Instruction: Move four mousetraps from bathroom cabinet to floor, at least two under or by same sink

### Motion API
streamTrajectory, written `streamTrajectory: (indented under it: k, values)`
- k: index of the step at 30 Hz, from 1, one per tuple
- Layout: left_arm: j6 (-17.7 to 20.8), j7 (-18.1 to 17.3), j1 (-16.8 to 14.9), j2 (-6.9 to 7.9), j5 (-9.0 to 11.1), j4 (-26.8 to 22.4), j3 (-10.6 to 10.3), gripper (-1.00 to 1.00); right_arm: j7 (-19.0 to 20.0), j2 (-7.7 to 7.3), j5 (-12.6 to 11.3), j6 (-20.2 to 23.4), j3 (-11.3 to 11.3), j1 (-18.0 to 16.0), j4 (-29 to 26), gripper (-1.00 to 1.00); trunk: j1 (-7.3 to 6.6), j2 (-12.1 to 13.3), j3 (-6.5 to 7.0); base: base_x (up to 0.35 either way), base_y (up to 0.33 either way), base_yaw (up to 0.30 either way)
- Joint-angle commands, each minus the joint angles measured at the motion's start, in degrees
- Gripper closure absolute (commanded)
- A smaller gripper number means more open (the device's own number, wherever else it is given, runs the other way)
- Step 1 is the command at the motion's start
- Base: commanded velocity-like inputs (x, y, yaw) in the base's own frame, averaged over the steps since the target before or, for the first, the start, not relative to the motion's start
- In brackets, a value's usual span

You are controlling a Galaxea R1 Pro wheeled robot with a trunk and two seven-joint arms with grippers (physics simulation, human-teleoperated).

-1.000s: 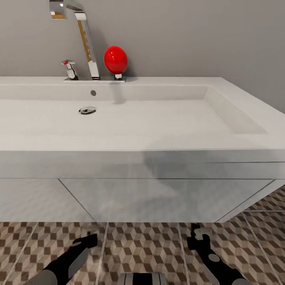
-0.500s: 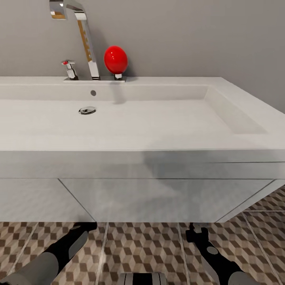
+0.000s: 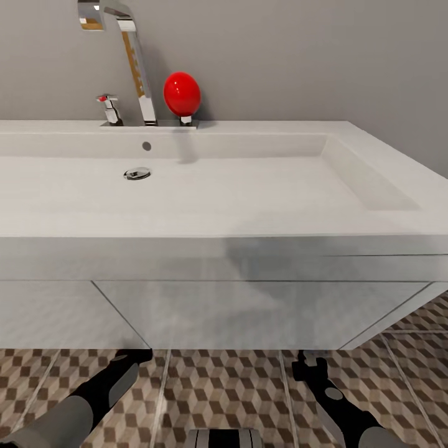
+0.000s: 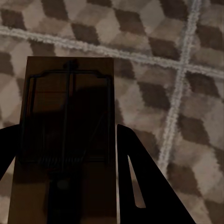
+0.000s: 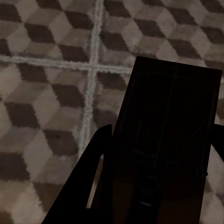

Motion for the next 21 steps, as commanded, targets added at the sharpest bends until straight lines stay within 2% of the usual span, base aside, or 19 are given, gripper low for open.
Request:
streamTrajectory:
  k: [1, 5, 21]
  values:
    - [0.41, 0.49, -0.43, 0.05, -0.02, -0.41, -0.58, 1.00, -0.12, -0.04, -0.50, -0.18, 0.46, -0.03, 0.00, 1.00, -0.01, -0.02, -0.03, 0.000, 0.000, 0.000]
    - [0.43, 0.25, -0.43, 0.02, 0.05, -0.40, -0.69, 1.00, -0.15, -0.04, -0.50, -0.17, 0.46, -0.03, 0.00, 1.00, -0.01, -0.02, -0.03, 0.000, 0.000, 0.000]
    - [0.39, 0.27, -0.43, -0.01, -0.10, -0.30, -0.49, 1.00, -0.12, -0.04, -0.50, -0.18, 0.46, -0.06, 0.00, 1.00, 0.40, -0.23, -3.58, 0.000, 0.000, 0.000]
